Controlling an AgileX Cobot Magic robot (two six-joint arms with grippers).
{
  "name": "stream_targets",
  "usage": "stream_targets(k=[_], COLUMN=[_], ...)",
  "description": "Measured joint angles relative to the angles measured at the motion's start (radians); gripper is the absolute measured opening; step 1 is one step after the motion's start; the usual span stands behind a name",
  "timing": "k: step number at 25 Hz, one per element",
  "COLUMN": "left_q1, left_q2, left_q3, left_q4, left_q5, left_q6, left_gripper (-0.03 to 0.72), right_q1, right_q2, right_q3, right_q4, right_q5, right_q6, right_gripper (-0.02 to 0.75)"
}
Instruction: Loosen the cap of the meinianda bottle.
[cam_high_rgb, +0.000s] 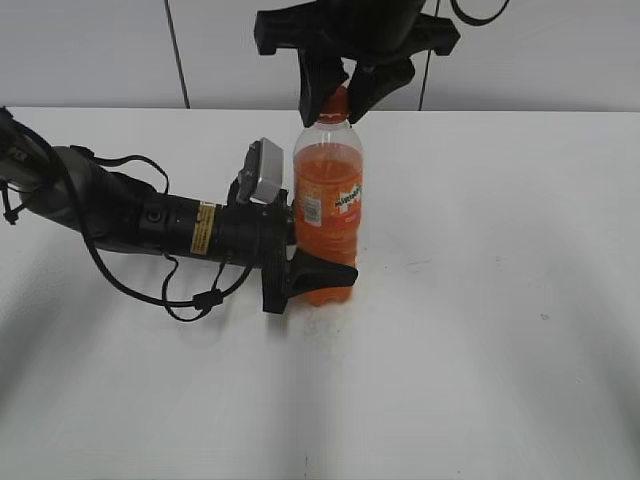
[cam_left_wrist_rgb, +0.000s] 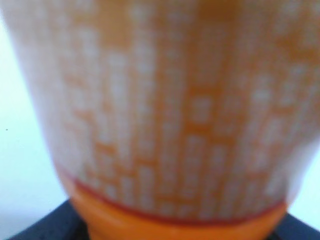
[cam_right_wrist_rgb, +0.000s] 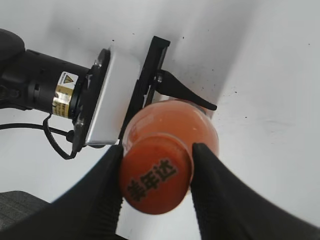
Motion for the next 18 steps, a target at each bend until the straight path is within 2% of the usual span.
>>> stream_targets(k=[18], left_q1=[0.0], left_q2=[-0.003], left_q3=[0.0], left_q4=[-0.006], left_q5=[-0.01], left_q6=[0.0], left_gripper=[0.4], right_q1=[0.0], right_q2=[-0.007], right_q3=[0.001], right_q4=[-0.015], right_q5=[0.01], right_q6=[-0.002], right_gripper=[0.311])
